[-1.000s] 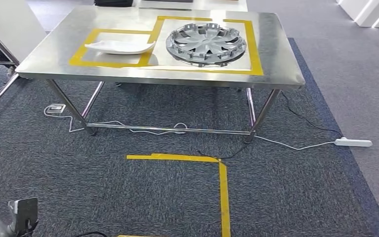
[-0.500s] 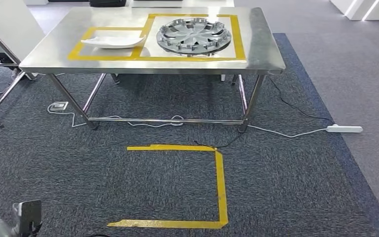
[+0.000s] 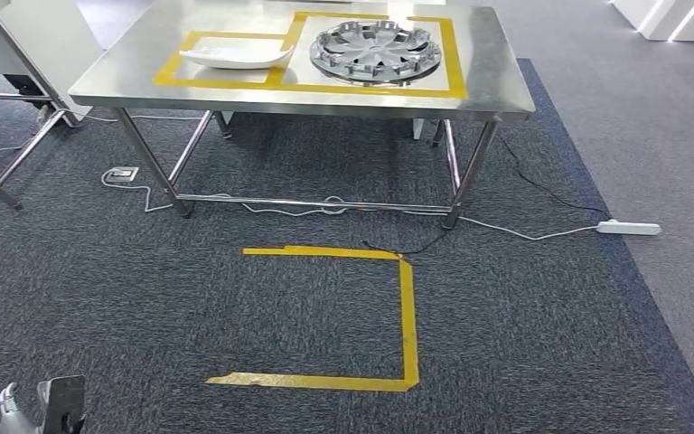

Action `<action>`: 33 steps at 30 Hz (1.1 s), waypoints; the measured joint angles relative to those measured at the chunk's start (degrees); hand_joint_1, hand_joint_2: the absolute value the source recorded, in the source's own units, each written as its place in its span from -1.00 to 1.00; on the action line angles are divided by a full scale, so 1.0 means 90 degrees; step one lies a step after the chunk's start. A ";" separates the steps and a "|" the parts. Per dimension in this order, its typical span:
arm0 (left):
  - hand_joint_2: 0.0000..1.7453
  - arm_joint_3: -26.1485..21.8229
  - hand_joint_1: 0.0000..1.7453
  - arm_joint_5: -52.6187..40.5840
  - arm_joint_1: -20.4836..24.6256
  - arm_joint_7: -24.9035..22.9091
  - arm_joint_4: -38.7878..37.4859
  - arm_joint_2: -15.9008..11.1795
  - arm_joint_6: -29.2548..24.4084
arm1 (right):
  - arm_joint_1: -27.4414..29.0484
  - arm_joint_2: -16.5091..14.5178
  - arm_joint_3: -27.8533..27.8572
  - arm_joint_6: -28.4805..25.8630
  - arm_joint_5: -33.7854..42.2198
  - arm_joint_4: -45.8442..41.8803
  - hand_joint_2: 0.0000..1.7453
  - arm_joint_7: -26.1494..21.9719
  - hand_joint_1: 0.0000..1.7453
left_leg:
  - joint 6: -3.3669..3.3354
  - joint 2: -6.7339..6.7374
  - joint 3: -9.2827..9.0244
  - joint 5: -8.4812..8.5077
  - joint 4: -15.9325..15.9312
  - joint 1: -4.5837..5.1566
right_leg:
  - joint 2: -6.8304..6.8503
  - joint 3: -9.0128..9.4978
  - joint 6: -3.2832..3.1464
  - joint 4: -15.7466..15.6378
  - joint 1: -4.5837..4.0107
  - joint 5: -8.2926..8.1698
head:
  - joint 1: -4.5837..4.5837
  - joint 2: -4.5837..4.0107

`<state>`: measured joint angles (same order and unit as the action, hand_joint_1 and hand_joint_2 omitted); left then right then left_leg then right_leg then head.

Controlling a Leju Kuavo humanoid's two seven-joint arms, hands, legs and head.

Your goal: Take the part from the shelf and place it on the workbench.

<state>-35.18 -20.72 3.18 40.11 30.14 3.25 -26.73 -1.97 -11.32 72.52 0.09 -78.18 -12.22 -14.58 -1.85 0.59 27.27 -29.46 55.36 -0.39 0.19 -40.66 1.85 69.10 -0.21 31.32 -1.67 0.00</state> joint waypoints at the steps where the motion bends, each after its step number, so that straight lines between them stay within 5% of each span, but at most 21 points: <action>1: -1.00 -0.0010 -1.00 0.0000 -0.0002 0.0000 -0.0031 -0.0003 0.0000 | 0.0005 0.0000 0.0000 0.0001 0.0000 0.0001 -1.00 0.0001 -1.00 | 0.0005 0.0000 0.0061 0.0048 0.0004 0.0003 | 0.0000 -0.0088 0.0016 0.0338 0.0011 0.0156 | 0.0001 0.0000; 3: -1.00 -0.0029 -1.00 0.0000 -0.0005 0.0000 -0.0083 -0.0008 0.0000 | 0.0011 0.0000 0.0000 0.0002 0.0000 0.0002 -1.00 0.0001 -1.00 | 0.0027 0.0000 0.0154 0.0127 0.0009 0.0004 | 0.0001 0.0092 0.0022 0.0343 0.0026 0.0136 | 0.0001 0.0000; 6: -1.00 -0.0050 -1.00 -0.0001 -0.0002 0.0000 -0.0132 -0.0008 0.0000 | -0.0001 0.0000 0.0000 0.0000 0.0000 0.0002 -1.00 0.0000 -1.00 | 0.0084 -0.0001 0.0211 0.0195 0.0019 0.0014 | 0.0001 0.1008 -0.0032 -0.0972 0.0028 -0.0265 | -0.0002 0.0000; 8: -1.00 -0.0063 -1.00 -0.0002 0.0009 0.0000 -0.0151 -0.0013 0.0000 | -0.0014 0.0000 0.0000 -0.0001 0.0000 0.0002 -1.00 -0.0004 -1.00 | 0.0127 0.0003 0.0259 0.0218 0.0048 0.0039 | -0.0006 0.1299 -0.0078 -0.1461 0.0023 -0.0320 | 0.0005 0.0000; 12: -1.00 -0.0077 -1.00 -0.0002 0.0018 0.0000 -0.0177 -0.0039 0.0000 | 0.0014 0.0000 0.0000 -0.0001 0.0000 0.0002 -1.00 0.0001 -1.00 | 0.0062 -0.0002 0.0319 0.0275 0.0064 0.0038 | -0.0009 0.1281 -0.0103 -0.1506 0.0004 -0.0353 | 0.0015 0.0000; 19: -1.00 -0.0081 -1.00 -0.0002 0.0019 0.0000 -0.0213 -0.0055 0.0000 | 0.0000 0.0000 0.0000 0.0007 0.0000 0.0002 -1.00 0.0001 -1.00 | 0.0203 -0.0003 0.0358 0.0368 0.0011 -0.0004 | -0.0004 0.1206 -0.0193 -0.1473 -0.0040 -0.0399 | 0.0013 0.0000; 26: -1.00 -0.0081 -1.00 -0.0002 0.0019 0.0000 -0.0236 -0.0053 0.0000 | 0.0001 0.0000 0.0000 0.0007 0.0000 0.0002 -1.00 0.0001 -1.00 | 0.0252 -0.0003 0.0399 0.0398 0.0012 -0.0004 | -0.0004 0.1162 -0.0223 -0.1458 -0.0040 -0.0421 | 0.0010 0.0000; 30: -1.00 -0.0030 -1.00 -0.0327 -0.0023 -0.0552 -0.0414 0.0037 0.0409 | -0.0002 0.0006 0.0000 -0.0013 0.0007 0.0004 -1.00 -0.0024 -1.00 | 0.0111 -0.0030 0.0354 0.0492 -0.0140 -0.0012 | 0.0030 0.1180 -0.0122 -0.1524 -0.0007 -0.0453 | 0.0013 0.0000; 33: -1.00 0.0164 -1.00 -0.0856 -0.0190 -0.1784 -0.0921 0.0317 0.0996 | -0.0005 0.0049 0.0000 -0.0025 0.0018 0.0002 -1.00 -0.0059 -1.00 | 0.0064 -0.0068 0.0283 0.0645 -0.0380 -0.0062 | -0.0003 0.0900 -0.0007 -0.0886 0.0026 0.0038 | -0.0020 0.0000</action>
<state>-33.71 -28.43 1.47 24.05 21.85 6.11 -17.77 -2.02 -10.88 72.52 -0.14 -78.02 -12.20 -15.11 -1.28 -0.03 29.82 -23.65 51.94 -0.95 0.17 -32.56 1.79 61.13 0.02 31.66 -1.85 0.00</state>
